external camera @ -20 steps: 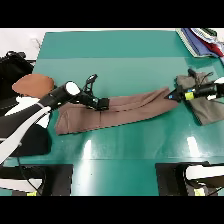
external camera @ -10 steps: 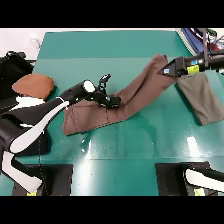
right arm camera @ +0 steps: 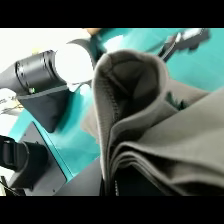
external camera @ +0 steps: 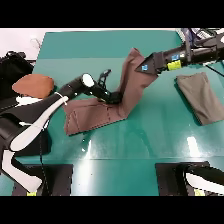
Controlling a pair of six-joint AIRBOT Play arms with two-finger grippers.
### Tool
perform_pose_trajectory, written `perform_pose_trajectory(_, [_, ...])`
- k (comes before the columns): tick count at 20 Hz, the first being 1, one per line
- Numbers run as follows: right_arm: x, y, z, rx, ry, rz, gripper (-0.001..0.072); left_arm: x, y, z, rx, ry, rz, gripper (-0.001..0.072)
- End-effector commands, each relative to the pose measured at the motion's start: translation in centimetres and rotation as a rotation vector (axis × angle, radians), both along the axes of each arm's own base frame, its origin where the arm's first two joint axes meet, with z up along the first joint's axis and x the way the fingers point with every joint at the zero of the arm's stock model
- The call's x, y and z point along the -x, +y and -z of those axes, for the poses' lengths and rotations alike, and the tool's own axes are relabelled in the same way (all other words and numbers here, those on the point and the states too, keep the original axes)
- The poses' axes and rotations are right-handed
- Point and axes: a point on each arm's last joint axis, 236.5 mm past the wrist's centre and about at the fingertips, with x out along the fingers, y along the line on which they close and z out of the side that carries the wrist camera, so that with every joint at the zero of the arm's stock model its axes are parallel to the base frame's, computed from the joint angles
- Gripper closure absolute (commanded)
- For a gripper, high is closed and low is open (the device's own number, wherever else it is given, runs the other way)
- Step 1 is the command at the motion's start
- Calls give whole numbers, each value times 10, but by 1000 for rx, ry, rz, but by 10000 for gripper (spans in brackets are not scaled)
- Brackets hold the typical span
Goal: Fold the shirts.
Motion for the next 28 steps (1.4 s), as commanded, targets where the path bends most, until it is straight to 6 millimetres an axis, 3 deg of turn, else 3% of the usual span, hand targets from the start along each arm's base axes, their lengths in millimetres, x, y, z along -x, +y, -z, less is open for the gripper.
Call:
perform_pose_trajectory(1, [4,33,-8,-39,-27,-14,698,-27,62,-48,-90,-88,-25,684])
perform_pose_trajectory(3, [8,65,-3,-62,-29,-41,697,-50,120,-96,-136,-210,-113,684])
perform_pose_trajectory(7, [29,179,21,-174,-15,-98,688,-61,241,-196,-224,-443,-332,684])
perform_pose_trajectory(8, [36,209,35,-187,-20,-107,579,-57,264,-214,-247,-482,-378,684])
perform_pose_trajectory(10, [57,259,61,-177,-34,-185,259,-46,298,-241,-265,-528,-452,683])
perform_pose_trajectory(11, [68,275,69,-166,-19,-233,116,-41,310,-249,-271,-536,-476,683])
perform_pose_trajectory(12, [77,281,74,-149,1,-292,126,-37,317,-251,-277,-533,-489,683])
perform_pose_trajectory(14, [69,262,83,-73,-3,-338,184,-30,319,-248,-289,-508,-481,683])
perform_pose_trajectory(16, [38,215,98,20,-10,-281,184,-25,315,-243,-290,-491,-445,684])
perform_pose_trajectory(18, [5,149,124,114,27,-168,184,-23,309,-242,-281,-485,-433,684])
perform_pose_trajectory(21, [-20,31,194,306,164,24,180,-21,286,-242,-272,-500,-369,683])
perform_pose_trajectory(23, [-19,-19,235,294,348,124,10,-22,265,-243,-256,-526,-326,684])
perform_pose_trajectory(26, [-20,-31,277,211,549,192,15,-21,238,-245,-233,-550,-276,683])
perform_pose_trajectory(28, [-23,-8,292,152,608,169,16,-19,230,-245,-225,-552,-259,683])
